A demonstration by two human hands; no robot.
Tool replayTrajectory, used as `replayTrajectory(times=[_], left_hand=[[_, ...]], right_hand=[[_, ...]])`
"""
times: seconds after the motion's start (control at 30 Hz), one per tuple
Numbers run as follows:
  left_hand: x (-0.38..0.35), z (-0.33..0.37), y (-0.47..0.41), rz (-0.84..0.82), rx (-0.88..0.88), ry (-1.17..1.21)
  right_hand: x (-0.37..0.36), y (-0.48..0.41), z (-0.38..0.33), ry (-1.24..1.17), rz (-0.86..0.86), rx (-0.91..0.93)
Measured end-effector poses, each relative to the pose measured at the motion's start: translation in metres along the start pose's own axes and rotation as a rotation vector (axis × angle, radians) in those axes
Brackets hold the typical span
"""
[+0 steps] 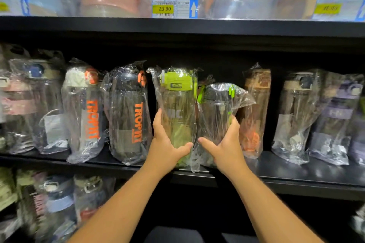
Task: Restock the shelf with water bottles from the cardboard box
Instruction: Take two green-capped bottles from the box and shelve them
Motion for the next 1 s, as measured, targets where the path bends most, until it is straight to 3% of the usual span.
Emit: replayTrajectory(times=[0.3, 0.7, 1.0], left_hand=[[-0.005, 0.012, 0.017, 0.098, -0.124, -0.193], [-0.003, 0.007, 0.030, 0.012, -0.065, -0.256], [-0.011, -0.040, 0.121, -0.143, -0.349, -0.939]], right_hand=[[0.000, 0.002, 0.000, -0.003, 0.007, 0.008], [0.000, 0.002, 0.000, -0.018, 0.002, 0.026], [0.000, 0.000, 0.004, -0.001, 0.009, 0.032]])
Point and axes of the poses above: each hand's wrist, its own y-axis away from the middle knuckle, its own x-axis out of the back of the hand, z = x × y, the point moved 9 cm from there along -y, towards the middle knuckle, and after that the axes turned 9 degrees about z, right-handed, at the moved point
